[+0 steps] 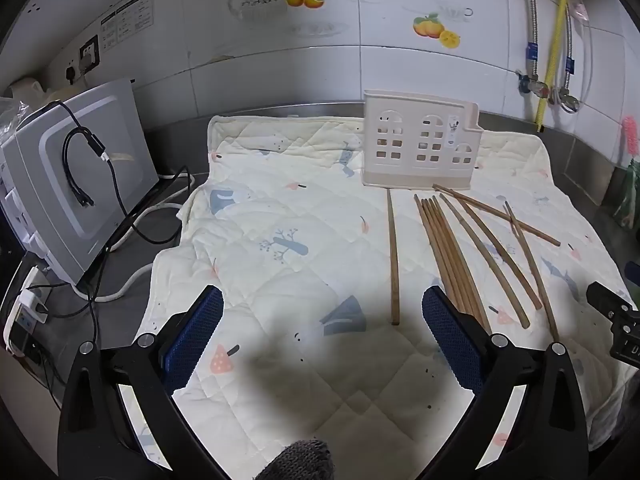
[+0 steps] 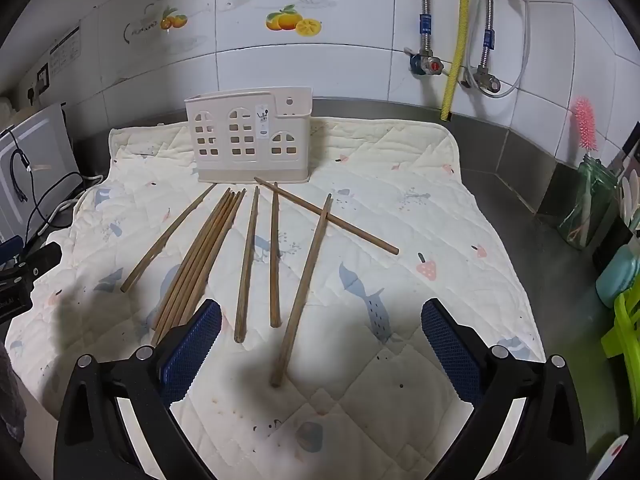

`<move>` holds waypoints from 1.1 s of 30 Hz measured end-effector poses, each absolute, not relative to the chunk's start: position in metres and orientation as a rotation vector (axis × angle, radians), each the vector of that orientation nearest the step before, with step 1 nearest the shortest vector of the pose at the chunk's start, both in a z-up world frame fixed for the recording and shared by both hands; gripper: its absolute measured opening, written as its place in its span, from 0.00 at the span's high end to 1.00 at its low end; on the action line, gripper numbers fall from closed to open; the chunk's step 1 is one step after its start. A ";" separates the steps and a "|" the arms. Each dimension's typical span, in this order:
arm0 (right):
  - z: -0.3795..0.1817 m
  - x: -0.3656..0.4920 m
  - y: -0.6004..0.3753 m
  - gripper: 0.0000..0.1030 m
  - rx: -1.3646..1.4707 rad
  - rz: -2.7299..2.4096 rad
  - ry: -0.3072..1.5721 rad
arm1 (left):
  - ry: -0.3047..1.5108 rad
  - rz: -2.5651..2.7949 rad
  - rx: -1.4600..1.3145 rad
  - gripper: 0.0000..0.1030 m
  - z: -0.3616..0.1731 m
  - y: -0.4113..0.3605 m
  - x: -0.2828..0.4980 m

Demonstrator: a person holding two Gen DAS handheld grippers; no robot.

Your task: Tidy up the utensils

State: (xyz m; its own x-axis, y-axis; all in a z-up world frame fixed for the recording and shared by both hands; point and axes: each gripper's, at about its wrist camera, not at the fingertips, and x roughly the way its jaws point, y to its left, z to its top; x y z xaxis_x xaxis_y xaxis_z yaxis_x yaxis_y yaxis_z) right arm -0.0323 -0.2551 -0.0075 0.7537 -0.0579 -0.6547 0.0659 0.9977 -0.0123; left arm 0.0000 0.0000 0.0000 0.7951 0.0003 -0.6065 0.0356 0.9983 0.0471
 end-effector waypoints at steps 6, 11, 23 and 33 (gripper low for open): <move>-0.007 -0.033 -0.254 0.06 0.017 -0.065 0.711 | 0.653 -0.017 0.055 0.04 0.000 0.000 0.000; -0.007 -0.033 -0.253 0.06 0.012 -0.065 0.709 | 0.654 -0.012 0.055 0.04 -0.001 0.004 -0.002; -0.006 -0.034 -0.251 0.06 0.010 -0.070 0.705 | 0.653 -0.021 0.058 0.04 -0.003 0.000 -0.002; -0.002 -0.037 -0.256 0.06 0.008 -0.070 0.697 | 0.656 -0.040 0.056 0.04 -0.002 -0.002 -0.004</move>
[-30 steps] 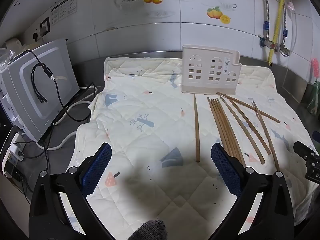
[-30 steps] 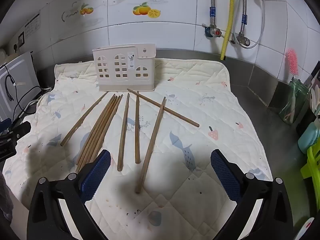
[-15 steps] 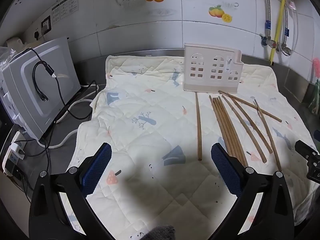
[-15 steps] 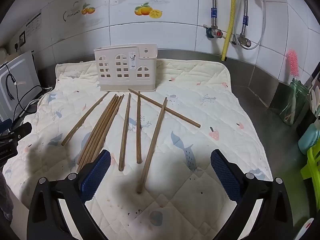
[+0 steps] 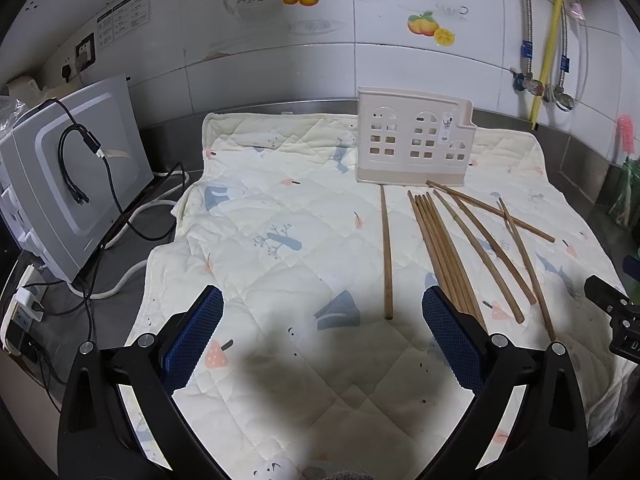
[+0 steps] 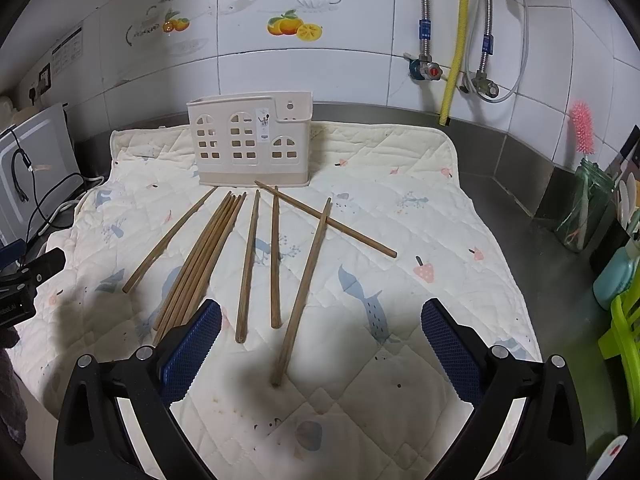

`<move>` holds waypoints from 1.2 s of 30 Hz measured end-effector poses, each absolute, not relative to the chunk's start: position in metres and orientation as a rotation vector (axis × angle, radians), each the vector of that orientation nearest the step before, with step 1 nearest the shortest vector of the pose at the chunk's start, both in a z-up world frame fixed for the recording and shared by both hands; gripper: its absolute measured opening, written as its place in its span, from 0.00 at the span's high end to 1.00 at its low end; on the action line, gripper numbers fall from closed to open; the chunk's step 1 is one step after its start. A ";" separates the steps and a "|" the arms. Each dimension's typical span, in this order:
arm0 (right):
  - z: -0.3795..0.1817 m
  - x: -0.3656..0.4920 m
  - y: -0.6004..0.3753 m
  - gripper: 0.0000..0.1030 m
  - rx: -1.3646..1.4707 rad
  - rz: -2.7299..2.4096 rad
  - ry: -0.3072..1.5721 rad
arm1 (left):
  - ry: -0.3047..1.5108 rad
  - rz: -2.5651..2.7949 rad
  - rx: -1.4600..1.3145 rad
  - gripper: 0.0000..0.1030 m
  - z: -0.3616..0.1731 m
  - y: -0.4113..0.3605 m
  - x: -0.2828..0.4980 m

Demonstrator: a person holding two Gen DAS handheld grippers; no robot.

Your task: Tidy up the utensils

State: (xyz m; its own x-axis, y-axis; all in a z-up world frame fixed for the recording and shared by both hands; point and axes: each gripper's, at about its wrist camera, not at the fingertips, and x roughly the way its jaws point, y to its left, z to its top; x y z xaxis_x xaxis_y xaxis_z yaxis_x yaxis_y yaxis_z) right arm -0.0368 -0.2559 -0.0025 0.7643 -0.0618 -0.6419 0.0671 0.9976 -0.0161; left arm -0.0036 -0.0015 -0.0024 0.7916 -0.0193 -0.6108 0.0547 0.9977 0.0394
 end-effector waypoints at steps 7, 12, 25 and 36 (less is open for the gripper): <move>-0.003 -0.039 -0.254 0.06 0.000 -0.071 0.694 | 0.662 -0.041 0.048 0.04 -0.003 -0.001 -0.005; -0.002 -0.040 -0.253 0.06 0.001 -0.069 0.693 | 0.663 -0.041 0.042 0.04 -0.003 0.001 -0.005; 0.000 -0.045 -0.252 0.06 -0.001 -0.070 0.688 | 0.664 -0.046 0.034 0.05 -0.002 0.002 -0.007; 0.003 -0.049 -0.251 0.06 -0.010 -0.068 0.683 | 0.661 -0.046 0.027 0.05 -0.002 0.004 -0.013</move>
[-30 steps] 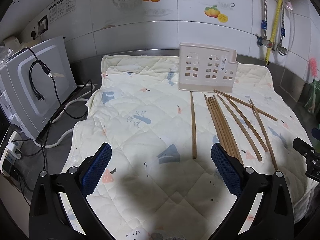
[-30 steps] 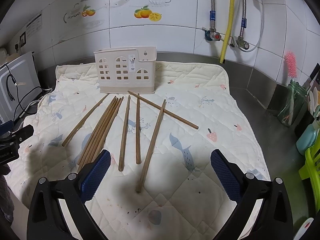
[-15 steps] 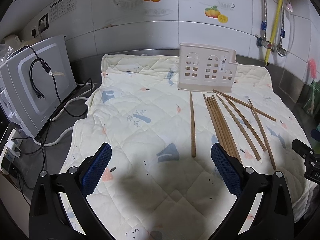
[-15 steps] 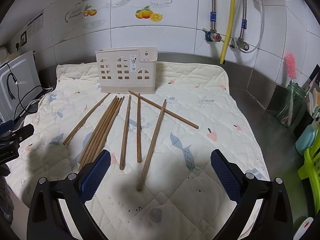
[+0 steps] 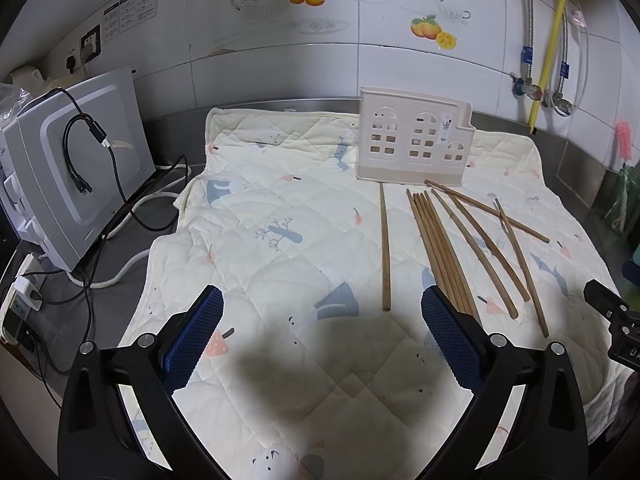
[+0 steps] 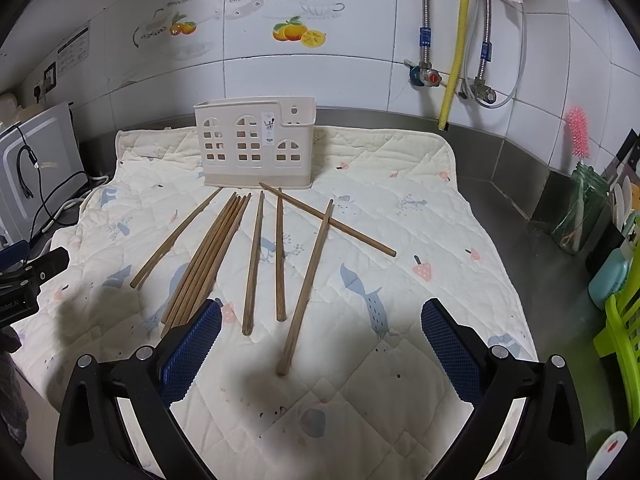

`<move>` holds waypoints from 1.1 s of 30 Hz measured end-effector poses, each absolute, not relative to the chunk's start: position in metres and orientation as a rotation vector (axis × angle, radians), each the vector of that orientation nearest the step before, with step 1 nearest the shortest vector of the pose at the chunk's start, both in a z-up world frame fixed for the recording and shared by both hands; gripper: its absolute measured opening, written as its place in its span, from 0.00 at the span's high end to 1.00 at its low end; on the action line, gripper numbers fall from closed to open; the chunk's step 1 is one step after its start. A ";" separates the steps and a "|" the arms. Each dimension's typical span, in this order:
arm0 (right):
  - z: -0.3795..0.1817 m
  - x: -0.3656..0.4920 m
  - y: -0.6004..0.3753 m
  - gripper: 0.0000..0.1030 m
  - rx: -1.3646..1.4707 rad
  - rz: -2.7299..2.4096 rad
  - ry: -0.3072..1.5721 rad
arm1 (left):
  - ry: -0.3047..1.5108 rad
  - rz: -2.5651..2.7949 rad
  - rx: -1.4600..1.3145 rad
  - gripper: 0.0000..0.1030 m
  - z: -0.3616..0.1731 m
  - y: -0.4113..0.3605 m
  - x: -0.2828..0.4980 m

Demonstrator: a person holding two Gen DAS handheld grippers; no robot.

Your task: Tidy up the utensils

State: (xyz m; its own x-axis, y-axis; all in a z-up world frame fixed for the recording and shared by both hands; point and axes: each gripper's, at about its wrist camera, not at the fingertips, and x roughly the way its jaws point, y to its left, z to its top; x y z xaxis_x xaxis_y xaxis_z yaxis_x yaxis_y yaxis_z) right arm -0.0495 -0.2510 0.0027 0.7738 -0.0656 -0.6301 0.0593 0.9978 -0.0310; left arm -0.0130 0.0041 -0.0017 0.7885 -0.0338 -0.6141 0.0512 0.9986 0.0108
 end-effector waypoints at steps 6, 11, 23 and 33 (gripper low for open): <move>0.003 -0.054 -0.250 0.06 -0.011 -0.068 0.676 | 0.657 -0.048 0.023 0.05 0.000 0.005 -0.017; 0.004 -0.059 -0.250 0.06 -0.017 -0.070 0.672 | 0.655 -0.047 0.023 0.05 0.000 0.004 -0.020; -0.001 -0.072 -0.253 0.06 -0.043 -0.070 0.665 | 0.669 -0.047 0.004 0.05 -0.004 0.006 -0.028; -0.002 -0.060 -0.258 0.08 -0.045 -0.048 0.678 | 0.685 -0.047 0.013 0.05 -0.006 0.002 -0.014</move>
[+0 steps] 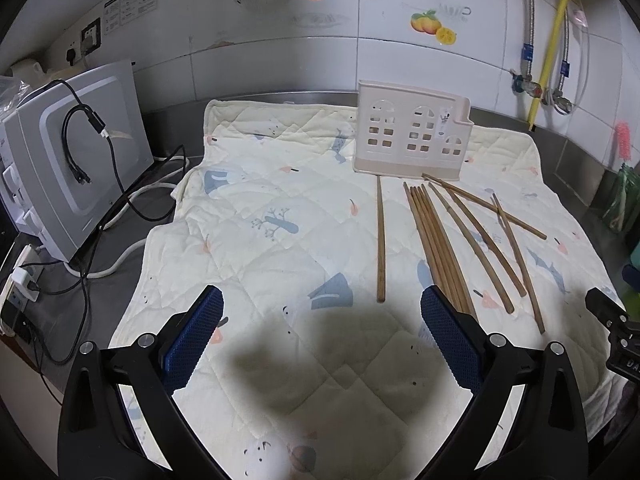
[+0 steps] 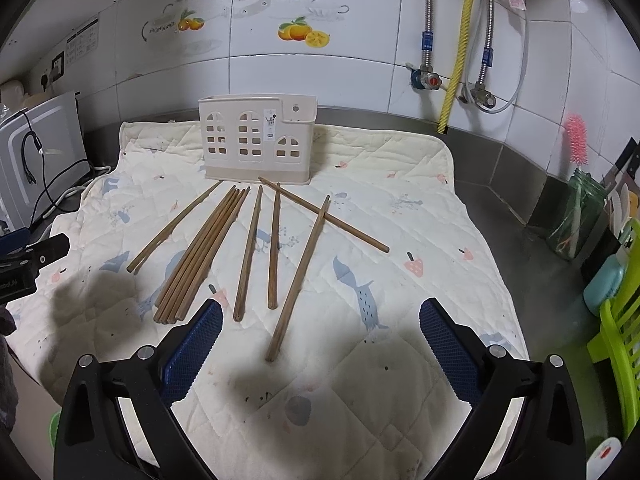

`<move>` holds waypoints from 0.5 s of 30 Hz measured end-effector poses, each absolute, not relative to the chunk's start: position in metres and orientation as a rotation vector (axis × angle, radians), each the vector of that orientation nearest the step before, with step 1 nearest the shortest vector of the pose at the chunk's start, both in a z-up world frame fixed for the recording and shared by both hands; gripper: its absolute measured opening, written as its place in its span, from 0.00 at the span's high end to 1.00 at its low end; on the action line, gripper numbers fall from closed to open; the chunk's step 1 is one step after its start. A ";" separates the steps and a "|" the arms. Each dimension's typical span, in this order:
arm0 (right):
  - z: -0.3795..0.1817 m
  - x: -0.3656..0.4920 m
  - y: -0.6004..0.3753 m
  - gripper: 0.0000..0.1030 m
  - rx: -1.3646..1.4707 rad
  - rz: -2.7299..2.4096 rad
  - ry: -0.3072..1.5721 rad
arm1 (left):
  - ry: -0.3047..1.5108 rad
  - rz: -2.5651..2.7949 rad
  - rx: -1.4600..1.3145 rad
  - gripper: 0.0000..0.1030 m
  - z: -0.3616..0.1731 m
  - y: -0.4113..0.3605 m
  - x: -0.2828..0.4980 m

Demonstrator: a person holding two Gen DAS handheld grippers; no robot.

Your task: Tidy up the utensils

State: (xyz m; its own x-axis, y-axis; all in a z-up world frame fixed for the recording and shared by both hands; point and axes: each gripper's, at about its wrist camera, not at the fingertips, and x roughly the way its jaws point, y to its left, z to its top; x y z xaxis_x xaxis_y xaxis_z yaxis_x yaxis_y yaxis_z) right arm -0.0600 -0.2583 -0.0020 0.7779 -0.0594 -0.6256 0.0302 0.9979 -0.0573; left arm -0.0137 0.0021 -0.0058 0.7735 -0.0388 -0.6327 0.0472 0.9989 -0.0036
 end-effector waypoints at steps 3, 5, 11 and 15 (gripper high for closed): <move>-0.003 -0.053 -0.259 0.10 -0.044 -0.042 0.683 | 0.694 -0.048 0.025 0.06 -0.007 0.000 -0.006; -0.006 -0.048 -0.260 0.11 -0.046 -0.039 0.692 | 0.701 -0.049 0.032 0.07 -0.009 0.000 -0.001; -0.014 -0.037 -0.264 0.21 -0.029 -0.029 0.726 | 0.729 -0.050 0.038 0.12 -0.014 -0.004 0.014; -0.018 -0.032 -0.265 0.22 -0.024 -0.023 0.741 | 0.733 -0.065 0.042 0.13 -0.014 -0.008 0.021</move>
